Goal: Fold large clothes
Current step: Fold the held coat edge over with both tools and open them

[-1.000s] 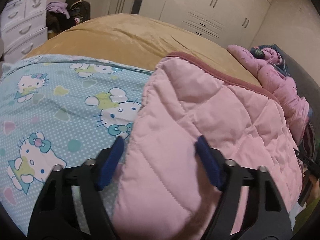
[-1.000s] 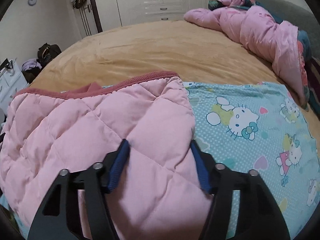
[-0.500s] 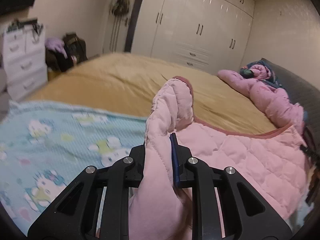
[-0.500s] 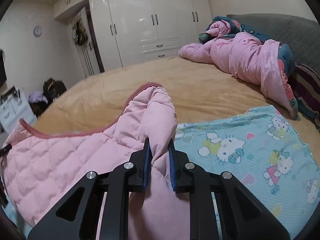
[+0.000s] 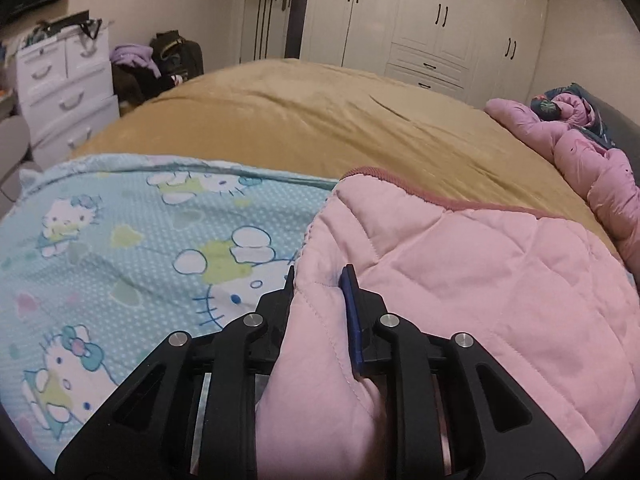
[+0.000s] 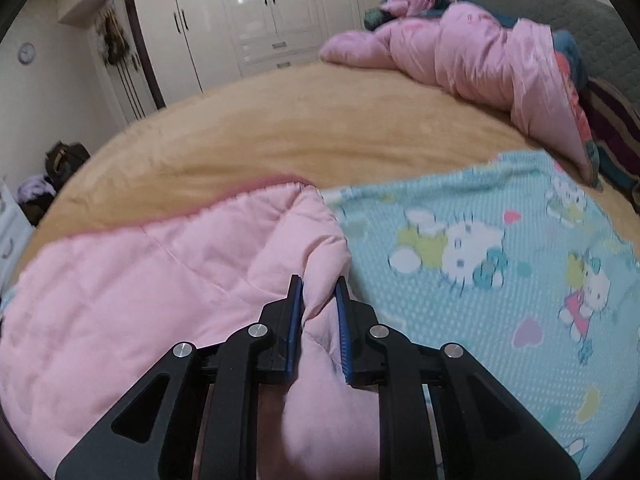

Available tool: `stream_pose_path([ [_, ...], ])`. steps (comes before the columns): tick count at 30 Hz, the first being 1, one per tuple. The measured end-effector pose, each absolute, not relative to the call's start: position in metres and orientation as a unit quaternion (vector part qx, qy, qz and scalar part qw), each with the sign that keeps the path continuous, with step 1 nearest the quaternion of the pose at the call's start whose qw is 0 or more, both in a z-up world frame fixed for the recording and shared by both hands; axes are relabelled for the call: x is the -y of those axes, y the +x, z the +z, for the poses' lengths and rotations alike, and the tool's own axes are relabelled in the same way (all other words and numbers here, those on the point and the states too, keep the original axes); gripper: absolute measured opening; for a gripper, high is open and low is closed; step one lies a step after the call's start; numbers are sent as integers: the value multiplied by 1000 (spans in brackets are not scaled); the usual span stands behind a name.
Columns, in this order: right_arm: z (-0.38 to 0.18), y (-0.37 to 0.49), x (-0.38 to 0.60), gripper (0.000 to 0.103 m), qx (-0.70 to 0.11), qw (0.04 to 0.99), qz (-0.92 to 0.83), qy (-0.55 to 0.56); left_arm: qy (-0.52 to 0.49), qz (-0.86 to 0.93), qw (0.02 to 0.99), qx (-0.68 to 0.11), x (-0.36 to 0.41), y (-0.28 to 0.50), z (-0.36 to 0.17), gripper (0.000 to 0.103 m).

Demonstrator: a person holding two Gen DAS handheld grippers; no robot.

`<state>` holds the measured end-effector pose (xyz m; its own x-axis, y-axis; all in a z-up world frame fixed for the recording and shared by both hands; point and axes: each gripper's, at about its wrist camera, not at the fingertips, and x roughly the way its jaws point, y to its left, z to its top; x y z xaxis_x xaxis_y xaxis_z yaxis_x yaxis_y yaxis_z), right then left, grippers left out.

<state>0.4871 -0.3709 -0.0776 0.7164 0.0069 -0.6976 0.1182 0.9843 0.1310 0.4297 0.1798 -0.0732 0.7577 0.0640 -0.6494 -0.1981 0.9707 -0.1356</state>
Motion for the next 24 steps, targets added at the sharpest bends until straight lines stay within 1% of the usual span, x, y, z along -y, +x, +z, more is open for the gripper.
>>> stream_pose_path([
  [5,-93,490,371,17,-399,913,-28,79,-92,71,929,-351,-177,431,-80,17],
  [17,-101,481,381,24,-404,907,-20,118,-69,86,926,-360,-165,426,-81,24],
  [18,-101,479,384,27,-404,905,-21,128,-67,89,926,-360,-165,425,-79,27],
  [19,-100,477,387,35,-407,903,-27,137,-65,93,926,-360,-165,425,-78,30],
  [20,-99,475,390,41,-409,900,-33,146,-63,99,925,-361,-165,424,-78,36],
  [21,-98,471,395,57,-409,898,-43,158,-62,102,924,-362,-165,424,-77,40],
  [22,-96,466,398,78,-407,897,-51,166,-64,100,925,-362,-166,423,-75,41],
  [23,-94,458,402,82,-398,898,-47,181,-65,99,925,-362,-167,423,-74,43],
  [24,-93,453,403,83,-394,899,-39,188,-65,98,925,-362,-167,422,-73,48],
])
